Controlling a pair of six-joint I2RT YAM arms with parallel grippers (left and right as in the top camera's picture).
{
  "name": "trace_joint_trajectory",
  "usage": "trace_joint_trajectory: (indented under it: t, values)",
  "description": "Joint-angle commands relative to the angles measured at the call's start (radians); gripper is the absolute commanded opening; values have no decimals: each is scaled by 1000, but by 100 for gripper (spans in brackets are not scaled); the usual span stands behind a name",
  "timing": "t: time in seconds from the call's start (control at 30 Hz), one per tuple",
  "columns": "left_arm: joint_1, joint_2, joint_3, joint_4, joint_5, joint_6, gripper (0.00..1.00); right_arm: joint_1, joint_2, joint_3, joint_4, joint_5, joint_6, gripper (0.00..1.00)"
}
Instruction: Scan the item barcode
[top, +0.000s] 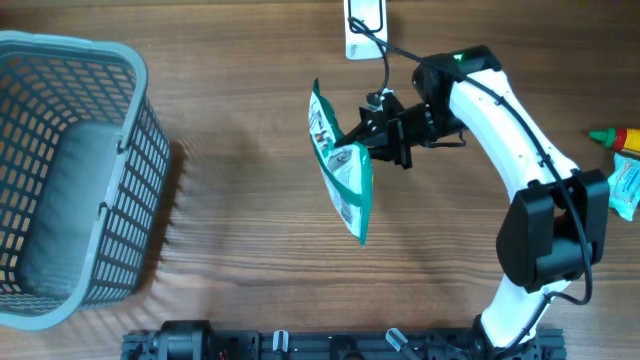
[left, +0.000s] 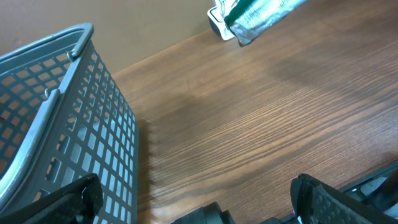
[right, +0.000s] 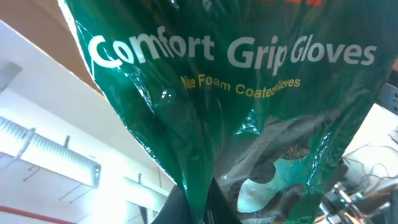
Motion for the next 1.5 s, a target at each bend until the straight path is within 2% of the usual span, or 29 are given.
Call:
trace_joint_trajectory:
  t: [0.0, 0.27, 0.4, 0.47, 0.57, 0.63, 0.67, 0.77, 0.83, 0.97, 1.03, 1.17, 1.27, 1.3, 1.33, 1.37, 1.47]
  values:
    - [-3, -3, 0, 2, -2, 5, 100, -10, 11, 6, 1, -55, -25, 4]
    - [-3, -3, 0, 2, -2, 5, 100, -22, 11, 6, 1, -35, -72, 4]
    - [-3, -3, 0, 2, -2, 5, 100, -85, 2, 6, 1, -27, -98, 4]
    - [-3, -3, 0, 2, -2, 5, 100, -118, 2, 6, 4, -13, -154, 4]
    - [-3, -3, 0, 3, -2, 5, 100, -134, 2, 6, 92, 191, -325, 4]
    - [-3, -3, 0, 2, -2, 5, 100, -115, 2, 5, 160, 482, -378, 4]
    - [-3, -3, 0, 2, -2, 5, 100, -91, 2, 2, 205, 712, -345, 4]
    - [-3, -3, 0, 2, -2, 5, 100, -19, 3, -14, 331, 1019, -180, 4]
    - [-3, -3, 0, 3, -2, 5, 100, 40, 6, -17, 425, 1094, -175, 7]
    - [-3, -3, 0, 2, -2, 5, 100, 142, 12, -17, 558, 1286, -183, 4]
    - [-3, -3, 0, 2, -2, 5, 100, 175, 13, -17, 584, 1355, -127, 5]
    - [-3, -3, 0, 2, -2, 5, 100, 255, 13, -82, 726, 1354, -247, 5]
    - [-3, -3, 0, 2, -2, 5, 100, 292, 13, -133, 799, 1354, -249, 18]
    - [-3, -3, 0, 2, -2, 5, 100, 302, 13, -151, 815, 1354, -249, 33]
    - [-3, -3, 0, 2, -2, 5, 100, 307, 13, -166, 831, 1355, -249, 71]
    - [-3, -3, 0, 2, -2, 5, 100, 308, 13, -172, 841, 1357, -249, 97]
    - [-3, -3, 0, 2, -2, 5, 100, 308, 13, -172, 864, 1395, -244, 100]
